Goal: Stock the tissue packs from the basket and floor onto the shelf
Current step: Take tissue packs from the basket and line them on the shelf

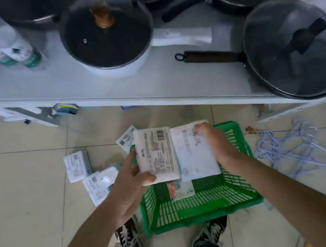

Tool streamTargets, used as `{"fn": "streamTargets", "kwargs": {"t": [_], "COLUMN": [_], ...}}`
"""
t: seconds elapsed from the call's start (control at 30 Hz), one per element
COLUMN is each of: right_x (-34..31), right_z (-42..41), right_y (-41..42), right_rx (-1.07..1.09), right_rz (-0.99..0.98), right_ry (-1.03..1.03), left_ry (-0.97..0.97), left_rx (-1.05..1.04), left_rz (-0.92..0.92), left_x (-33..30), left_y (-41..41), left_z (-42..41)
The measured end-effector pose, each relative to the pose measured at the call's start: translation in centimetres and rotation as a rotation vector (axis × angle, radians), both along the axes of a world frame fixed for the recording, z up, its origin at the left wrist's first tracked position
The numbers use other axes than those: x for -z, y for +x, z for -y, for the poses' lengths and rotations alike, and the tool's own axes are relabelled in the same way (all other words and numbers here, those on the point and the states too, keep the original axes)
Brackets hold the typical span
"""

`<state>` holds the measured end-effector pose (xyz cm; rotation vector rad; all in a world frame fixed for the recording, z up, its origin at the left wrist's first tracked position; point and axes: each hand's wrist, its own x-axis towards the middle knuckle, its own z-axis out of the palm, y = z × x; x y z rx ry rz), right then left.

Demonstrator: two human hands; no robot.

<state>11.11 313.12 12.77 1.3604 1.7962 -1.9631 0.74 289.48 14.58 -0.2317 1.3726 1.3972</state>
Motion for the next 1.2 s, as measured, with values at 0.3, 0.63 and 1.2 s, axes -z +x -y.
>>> {"fn": "streamTargets", "kwargs": {"t": [0.3,0.63,1.2], "right_x": [-17.2,-38.2,-67.1], "right_z": [3.4,7.4,10.6], "right_y": [-3.9,-7.9,-16.0], "right_rx": [-0.120,-0.160,-0.044], "right_rz": [-0.168,-0.266,-0.476], "right_ry": [0.074,0.038,0.031], "left_ry": [0.120,0.125,0.510], "left_rx": [0.047,0.056,0.071], "left_rz": [-0.138,-0.281,-0.498], "left_x": [-15.9,-36.0,-60.8], "left_y": [-2.3,-6.0,-17.1], "left_z": [3.5,7.5,10.5]}}
